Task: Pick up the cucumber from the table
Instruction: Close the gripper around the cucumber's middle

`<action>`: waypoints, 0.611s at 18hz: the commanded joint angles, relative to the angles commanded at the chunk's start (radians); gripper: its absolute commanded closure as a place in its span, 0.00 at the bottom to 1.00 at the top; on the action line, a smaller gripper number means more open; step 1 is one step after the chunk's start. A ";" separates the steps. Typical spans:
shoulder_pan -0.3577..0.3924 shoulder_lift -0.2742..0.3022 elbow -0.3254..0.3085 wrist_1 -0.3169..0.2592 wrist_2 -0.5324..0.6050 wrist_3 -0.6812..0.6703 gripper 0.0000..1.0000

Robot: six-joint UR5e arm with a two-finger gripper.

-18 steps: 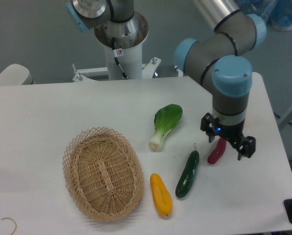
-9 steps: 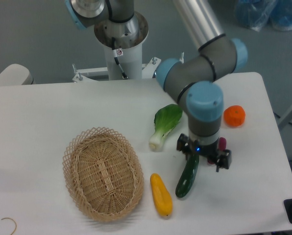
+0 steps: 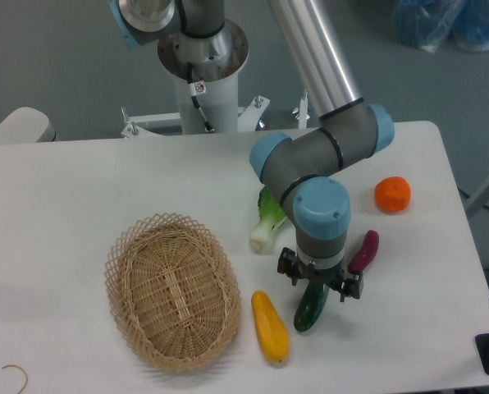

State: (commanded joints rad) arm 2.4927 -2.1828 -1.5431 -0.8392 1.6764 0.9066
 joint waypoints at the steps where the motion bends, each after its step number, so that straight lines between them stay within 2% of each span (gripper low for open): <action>1: -0.003 -0.006 -0.003 0.008 0.017 0.000 0.00; 4: -0.017 -0.029 -0.012 0.046 0.022 -0.002 0.00; 10: -0.020 -0.028 -0.026 0.054 0.022 -0.003 0.01; 11: -0.020 -0.029 -0.026 0.054 0.022 -0.002 0.19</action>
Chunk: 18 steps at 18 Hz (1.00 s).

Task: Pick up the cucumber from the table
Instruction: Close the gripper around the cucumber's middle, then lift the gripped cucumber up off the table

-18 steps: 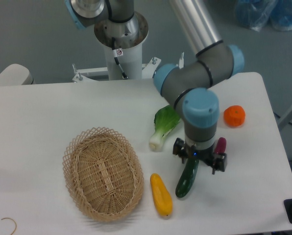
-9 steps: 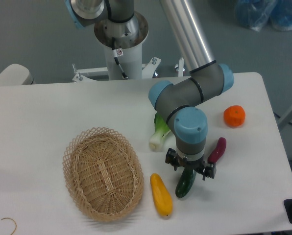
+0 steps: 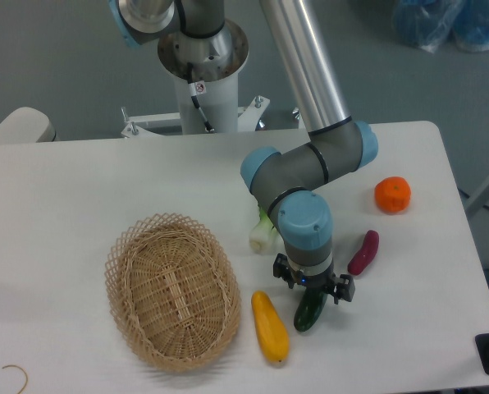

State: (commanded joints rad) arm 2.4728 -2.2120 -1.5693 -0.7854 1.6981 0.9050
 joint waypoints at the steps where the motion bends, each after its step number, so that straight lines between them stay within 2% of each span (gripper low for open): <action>1: 0.002 0.002 0.003 -0.002 -0.002 0.006 0.46; 2: 0.003 0.003 0.003 -0.002 -0.002 0.017 0.65; 3: 0.003 0.003 0.002 -0.002 -0.002 0.035 0.76; 4: 0.003 0.005 0.002 -0.002 -0.002 0.049 0.82; 9: 0.006 0.018 0.015 -0.006 -0.003 0.072 0.83; 11: 0.009 0.046 0.018 -0.014 -0.003 0.081 0.83; 13: 0.014 0.098 0.031 -0.026 -0.008 0.115 0.83; 14: 0.015 0.119 0.041 -0.046 -0.009 0.141 0.83; 18: 0.017 0.225 0.078 -0.194 -0.006 0.230 0.82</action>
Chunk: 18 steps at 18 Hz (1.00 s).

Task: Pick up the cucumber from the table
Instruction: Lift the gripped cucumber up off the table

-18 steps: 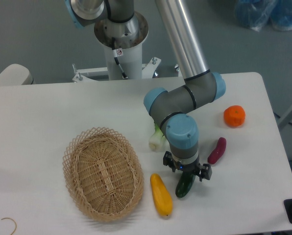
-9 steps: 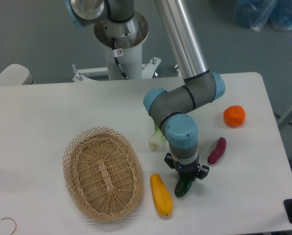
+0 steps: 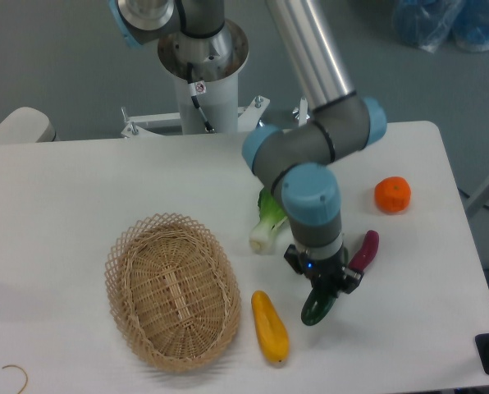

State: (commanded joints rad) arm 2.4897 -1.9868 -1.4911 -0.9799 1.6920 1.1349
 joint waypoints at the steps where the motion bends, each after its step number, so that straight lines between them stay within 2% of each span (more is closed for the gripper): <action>1: 0.000 0.025 0.011 -0.038 -0.002 0.014 0.82; 6: 0.029 0.062 0.113 -0.239 -0.003 0.097 0.82; 10: 0.083 0.077 0.158 -0.342 -0.040 0.222 0.82; 15: 0.120 0.092 0.163 -0.364 -0.103 0.315 0.82; 18: 0.127 0.092 0.161 -0.364 -0.124 0.316 0.82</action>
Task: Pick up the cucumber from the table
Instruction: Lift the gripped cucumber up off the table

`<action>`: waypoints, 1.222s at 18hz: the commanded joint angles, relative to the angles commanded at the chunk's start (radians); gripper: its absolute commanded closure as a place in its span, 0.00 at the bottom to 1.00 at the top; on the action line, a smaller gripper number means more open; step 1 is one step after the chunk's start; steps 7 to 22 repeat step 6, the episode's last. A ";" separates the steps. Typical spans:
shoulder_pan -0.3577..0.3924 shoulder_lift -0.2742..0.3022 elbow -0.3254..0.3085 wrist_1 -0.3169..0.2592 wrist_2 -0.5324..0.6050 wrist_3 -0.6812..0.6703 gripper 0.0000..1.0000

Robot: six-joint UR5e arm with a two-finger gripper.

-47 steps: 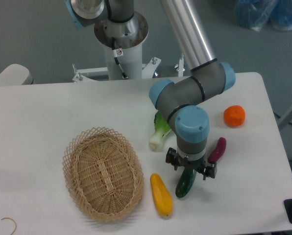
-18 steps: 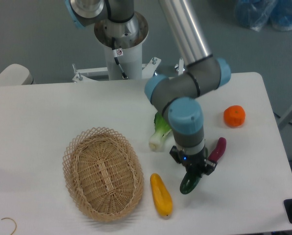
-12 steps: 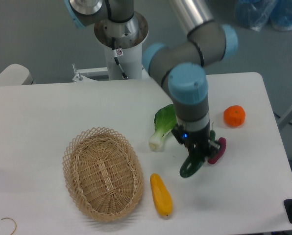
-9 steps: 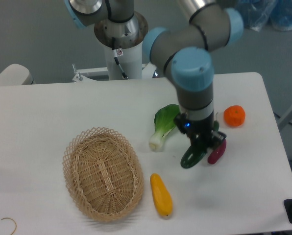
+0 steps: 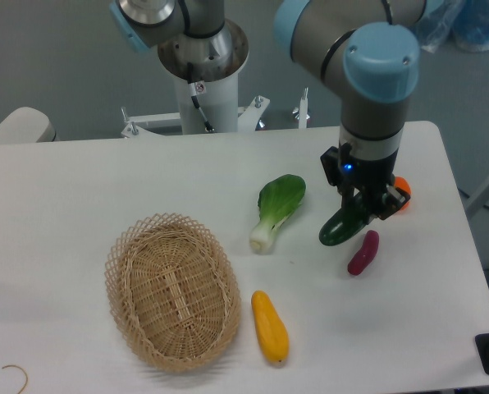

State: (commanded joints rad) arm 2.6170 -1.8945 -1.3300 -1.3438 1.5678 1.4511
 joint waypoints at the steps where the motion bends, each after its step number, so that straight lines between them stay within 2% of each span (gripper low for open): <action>1: -0.002 0.000 0.000 0.002 -0.005 -0.002 0.82; 22: -0.002 0.002 0.008 0.003 -0.015 -0.005 0.82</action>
